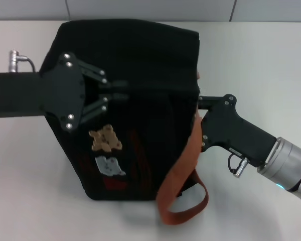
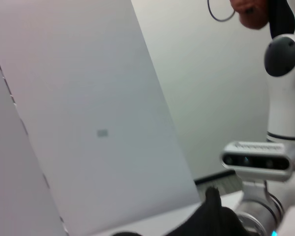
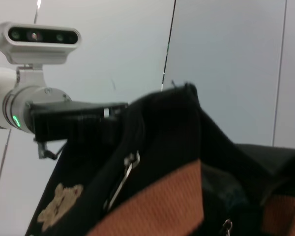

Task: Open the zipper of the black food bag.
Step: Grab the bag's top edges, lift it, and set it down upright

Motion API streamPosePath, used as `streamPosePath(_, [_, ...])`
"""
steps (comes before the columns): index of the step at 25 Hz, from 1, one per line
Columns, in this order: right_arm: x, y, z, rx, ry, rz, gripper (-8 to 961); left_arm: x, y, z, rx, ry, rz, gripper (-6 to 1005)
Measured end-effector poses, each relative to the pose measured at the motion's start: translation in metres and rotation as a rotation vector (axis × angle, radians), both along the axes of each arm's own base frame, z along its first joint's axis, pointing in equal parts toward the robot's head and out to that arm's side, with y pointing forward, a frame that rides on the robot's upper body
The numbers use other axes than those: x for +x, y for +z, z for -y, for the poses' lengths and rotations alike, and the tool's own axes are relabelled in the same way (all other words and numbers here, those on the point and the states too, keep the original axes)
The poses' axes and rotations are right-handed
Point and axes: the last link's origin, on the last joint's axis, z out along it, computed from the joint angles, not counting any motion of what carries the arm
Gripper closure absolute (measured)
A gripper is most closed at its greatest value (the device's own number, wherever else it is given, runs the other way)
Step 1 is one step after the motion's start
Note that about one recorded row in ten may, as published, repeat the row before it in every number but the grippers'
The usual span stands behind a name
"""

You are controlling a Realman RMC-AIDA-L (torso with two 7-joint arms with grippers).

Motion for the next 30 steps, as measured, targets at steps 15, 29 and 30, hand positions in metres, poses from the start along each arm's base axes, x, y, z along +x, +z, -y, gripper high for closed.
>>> streamPosePath(15, [0.032, -0.001, 0.007, 0.025, -0.137, 0.074, 954, -0.018, 0.033, -0.002, 0.167, 0.120, 0.191, 912])
streamPosePath(29, [0.042, 0.021, 0.002, 0.121, -0.231, -0.027, 941, -0.054, 0.033, 0.019, 0.217, 0.238, 0.243, 913])
streamPosePath(30, [0.040, 0.023, 0.001, 0.129, -0.236, -0.050, 940, -0.061, 0.032, 0.023, 0.218, 0.260, 0.248, 913])
